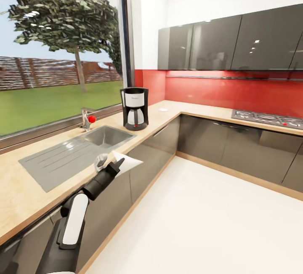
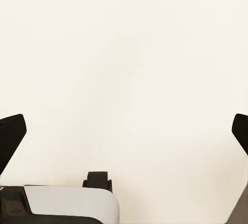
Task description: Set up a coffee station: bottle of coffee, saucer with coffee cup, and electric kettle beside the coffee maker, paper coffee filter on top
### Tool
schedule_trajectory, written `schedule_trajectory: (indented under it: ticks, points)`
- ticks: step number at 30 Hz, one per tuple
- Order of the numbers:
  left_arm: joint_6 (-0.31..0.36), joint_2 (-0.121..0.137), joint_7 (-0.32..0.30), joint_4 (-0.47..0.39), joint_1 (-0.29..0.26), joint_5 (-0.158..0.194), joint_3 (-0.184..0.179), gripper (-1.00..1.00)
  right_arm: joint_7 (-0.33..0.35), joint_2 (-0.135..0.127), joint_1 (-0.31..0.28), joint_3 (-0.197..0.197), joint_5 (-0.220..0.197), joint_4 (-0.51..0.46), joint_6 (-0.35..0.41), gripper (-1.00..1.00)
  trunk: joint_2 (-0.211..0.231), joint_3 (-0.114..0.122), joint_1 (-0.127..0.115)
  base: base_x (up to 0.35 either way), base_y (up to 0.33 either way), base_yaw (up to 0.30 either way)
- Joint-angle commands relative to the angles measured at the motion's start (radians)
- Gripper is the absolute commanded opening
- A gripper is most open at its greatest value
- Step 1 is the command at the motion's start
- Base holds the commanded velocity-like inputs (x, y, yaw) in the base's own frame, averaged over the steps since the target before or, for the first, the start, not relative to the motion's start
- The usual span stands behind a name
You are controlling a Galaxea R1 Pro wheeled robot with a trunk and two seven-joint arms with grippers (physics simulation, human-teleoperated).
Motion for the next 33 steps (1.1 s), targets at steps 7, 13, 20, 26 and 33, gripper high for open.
schedule_trajectory:
  ticks: [7, 13, 20, 26, 33]
  points:
    - [0.007, -0.001, 0.000, 0.000, -0.001, 0.001, 0.003, -1.00, 0.000, 0.000, -0.001, 0.000, 0.003, 0.001, -0.003, 1.00, -0.001, -0.001, 0.001, 0.294, 0.000, 0.000]
    - [0.007, -0.001, 0.000, 0.000, -0.001, 0.001, 0.003, -1.00, 0.000, 0.000, -0.001, 0.000, 0.003, 0.001, -0.003, 1.00, -0.001, -0.001, 0.001, 0.313, -0.038, 0.000]
    - [0.007, -0.001, 0.000, 0.000, -0.001, 0.001, 0.003, -1.00, 0.000, 0.000, -0.001, 0.000, 0.003, 0.001, -0.003, 1.00, -0.001, -0.001, 0.001, 0.143, -0.041, 0.000]
    - [0.007, -0.001, 0.000, 0.000, -0.001, 0.001, 0.000, -1.00, 0.000, 0.000, -0.001, 0.000, 0.004, 0.001, -0.003, 1.00, -0.001, -0.001, 0.001, 0.209, -0.171, 0.000]
    - [0.007, -0.001, 0.000, 0.000, -0.001, 0.001, -0.002, -1.00, 0.000, 0.000, -0.001, 0.000, 0.004, 0.002, -0.003, 1.00, -0.001, -0.001, 0.001, 0.125, -0.093, 0.000]
